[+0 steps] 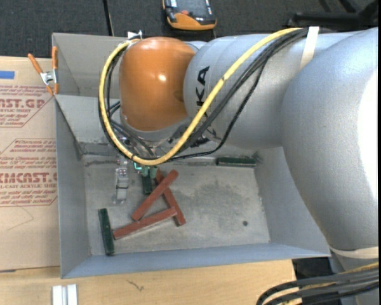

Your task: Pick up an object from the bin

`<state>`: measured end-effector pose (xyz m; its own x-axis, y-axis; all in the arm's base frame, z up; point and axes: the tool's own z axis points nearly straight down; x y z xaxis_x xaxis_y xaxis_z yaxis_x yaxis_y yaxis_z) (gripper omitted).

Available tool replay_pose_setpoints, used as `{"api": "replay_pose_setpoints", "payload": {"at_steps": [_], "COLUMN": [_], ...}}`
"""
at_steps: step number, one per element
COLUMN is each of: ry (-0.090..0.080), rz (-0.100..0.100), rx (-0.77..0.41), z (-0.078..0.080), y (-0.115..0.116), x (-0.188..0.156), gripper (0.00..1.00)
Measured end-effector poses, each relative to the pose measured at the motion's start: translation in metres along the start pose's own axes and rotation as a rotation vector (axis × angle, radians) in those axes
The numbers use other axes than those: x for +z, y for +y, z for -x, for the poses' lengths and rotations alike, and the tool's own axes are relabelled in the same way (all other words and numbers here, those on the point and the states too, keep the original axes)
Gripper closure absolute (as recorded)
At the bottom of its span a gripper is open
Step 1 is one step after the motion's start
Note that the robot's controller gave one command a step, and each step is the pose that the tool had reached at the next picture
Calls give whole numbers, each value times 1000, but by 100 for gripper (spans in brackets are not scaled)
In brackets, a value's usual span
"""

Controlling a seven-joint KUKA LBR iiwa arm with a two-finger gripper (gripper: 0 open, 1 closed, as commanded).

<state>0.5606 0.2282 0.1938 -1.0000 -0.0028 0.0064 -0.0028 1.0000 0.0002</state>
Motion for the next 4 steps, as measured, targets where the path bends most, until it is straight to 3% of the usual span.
{"api": "replay_pose_setpoints", "payload": {"at_steps": [1,2,3,4], "ry": [-7,-10,-5,-7], "rz": [1,1,-2,-1], "rx": [2,-134,-140,-302], "z": [2,-13,-36,-37], "y": [-1,-30,-79,-76], "x": [-5,44,55,49], "gripper": [0,0,0,0]}}
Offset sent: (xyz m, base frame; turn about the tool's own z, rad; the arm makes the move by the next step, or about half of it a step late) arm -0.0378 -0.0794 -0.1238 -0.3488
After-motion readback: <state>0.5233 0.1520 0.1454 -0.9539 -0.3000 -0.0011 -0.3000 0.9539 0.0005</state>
